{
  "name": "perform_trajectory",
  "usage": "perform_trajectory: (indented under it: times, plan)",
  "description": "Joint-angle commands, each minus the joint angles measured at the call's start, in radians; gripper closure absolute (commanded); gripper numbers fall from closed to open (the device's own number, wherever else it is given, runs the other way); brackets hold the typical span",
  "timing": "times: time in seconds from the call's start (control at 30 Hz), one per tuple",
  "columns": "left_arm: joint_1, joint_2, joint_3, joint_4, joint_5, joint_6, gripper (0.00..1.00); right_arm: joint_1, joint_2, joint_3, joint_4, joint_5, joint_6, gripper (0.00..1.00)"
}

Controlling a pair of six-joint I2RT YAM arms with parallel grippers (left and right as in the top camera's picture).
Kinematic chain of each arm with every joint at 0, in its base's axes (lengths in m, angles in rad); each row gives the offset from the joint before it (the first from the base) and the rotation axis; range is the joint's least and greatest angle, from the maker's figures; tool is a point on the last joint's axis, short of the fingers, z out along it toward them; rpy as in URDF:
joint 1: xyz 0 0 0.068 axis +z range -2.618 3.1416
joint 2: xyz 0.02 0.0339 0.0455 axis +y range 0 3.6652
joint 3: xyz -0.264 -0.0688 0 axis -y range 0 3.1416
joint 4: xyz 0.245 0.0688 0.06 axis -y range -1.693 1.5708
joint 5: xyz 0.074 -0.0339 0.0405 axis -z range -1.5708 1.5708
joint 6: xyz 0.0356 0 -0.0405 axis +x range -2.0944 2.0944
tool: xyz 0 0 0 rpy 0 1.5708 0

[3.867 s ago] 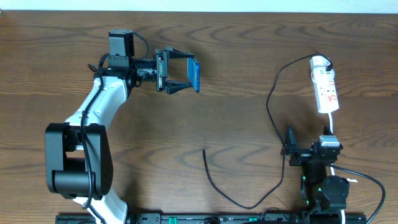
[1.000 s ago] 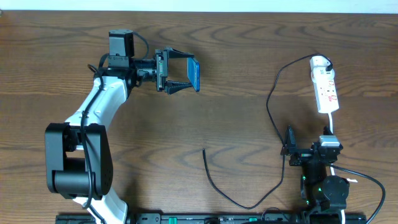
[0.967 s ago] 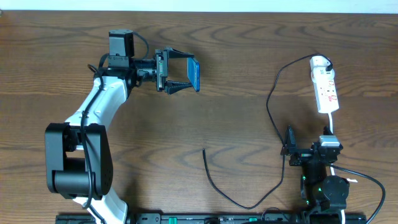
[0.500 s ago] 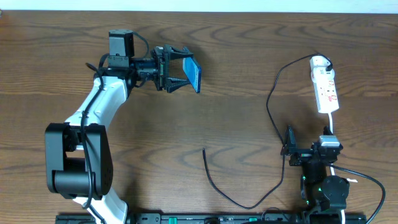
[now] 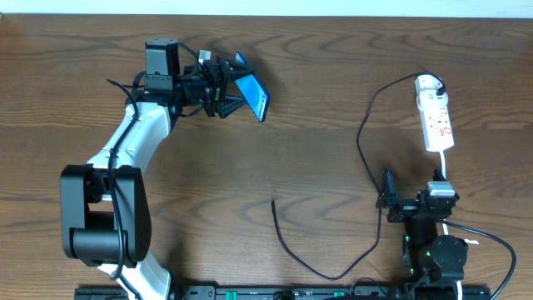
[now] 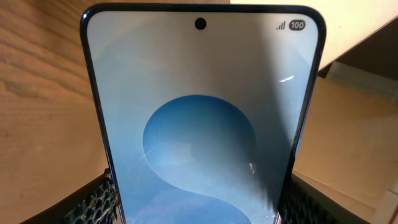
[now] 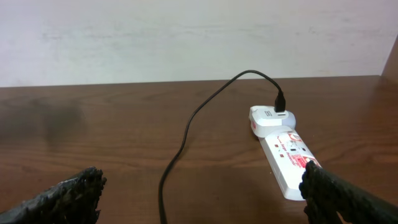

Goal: Plug charger to phone and switch on socket
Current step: 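Rotate the held phone with the left gripper, tilting it forward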

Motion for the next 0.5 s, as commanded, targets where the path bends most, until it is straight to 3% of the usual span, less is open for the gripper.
perform_trajectory:
  times: [0.0,0.47]
  plan:
    - [0.0,-0.035,0.007,0.009,-0.032,0.056,0.93,0.006,-0.003,-0.001,-0.004,-0.002,-0.012,0.01]
    - [0.0,-0.035,0.006,0.03,-0.128,0.066,0.92,0.006,-0.003,-0.001,0.0,0.008,-0.012,0.01]
